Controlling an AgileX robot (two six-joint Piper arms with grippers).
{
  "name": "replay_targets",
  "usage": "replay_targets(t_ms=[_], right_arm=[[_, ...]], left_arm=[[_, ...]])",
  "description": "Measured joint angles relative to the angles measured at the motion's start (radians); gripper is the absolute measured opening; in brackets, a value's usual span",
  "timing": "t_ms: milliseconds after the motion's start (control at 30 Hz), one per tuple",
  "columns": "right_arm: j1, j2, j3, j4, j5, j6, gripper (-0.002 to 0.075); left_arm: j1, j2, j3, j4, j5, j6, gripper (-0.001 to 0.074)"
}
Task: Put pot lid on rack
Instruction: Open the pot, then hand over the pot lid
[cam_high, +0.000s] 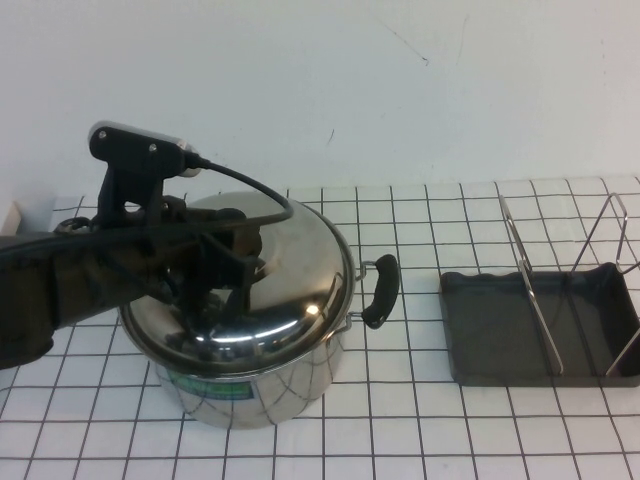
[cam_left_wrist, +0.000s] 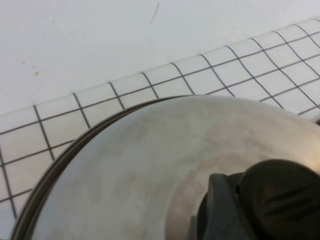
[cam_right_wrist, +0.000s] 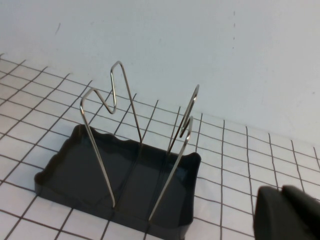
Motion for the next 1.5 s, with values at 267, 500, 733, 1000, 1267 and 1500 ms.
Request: replay_targets(t_ms=[267,500,733,1000,1267,1500], right_arm=[[0.0,0.0,0.0,0.0,0.0,-0.002,0.0011],[0.0,0.0,0.0,0.0,0.0,-0.004,0.0011],[0.0,0.0,0.0,0.0,0.0,-0.006,0.0011],[0.0,0.0,0.0,0.0,0.0,-0.008,0.0011],[0.0,0.0,0.0,0.031,-0.018,-0.008,0.0011],[0.0,0.0,-0.062,0.345,-0.089,-0.021,0.0011]], left_arm=[[0.0,0.006,-0.016,0.004,0.036,0.009,0.0335],[0.0,0.016,-0.075,0.006,0.082,0.0,0.0335],[0.0,-0.002,-0.094,0.01,0.103,-0.002,0.0335],[0.0,-0.15,-0.094,0.01,0.116,-0.036,0.0335],[0.0,-0.26,-0.146,0.013,0.249,-0.146,0.0335],[0.0,-0.259,-0.191,0.027,0.366,-0.272,0.0335]])
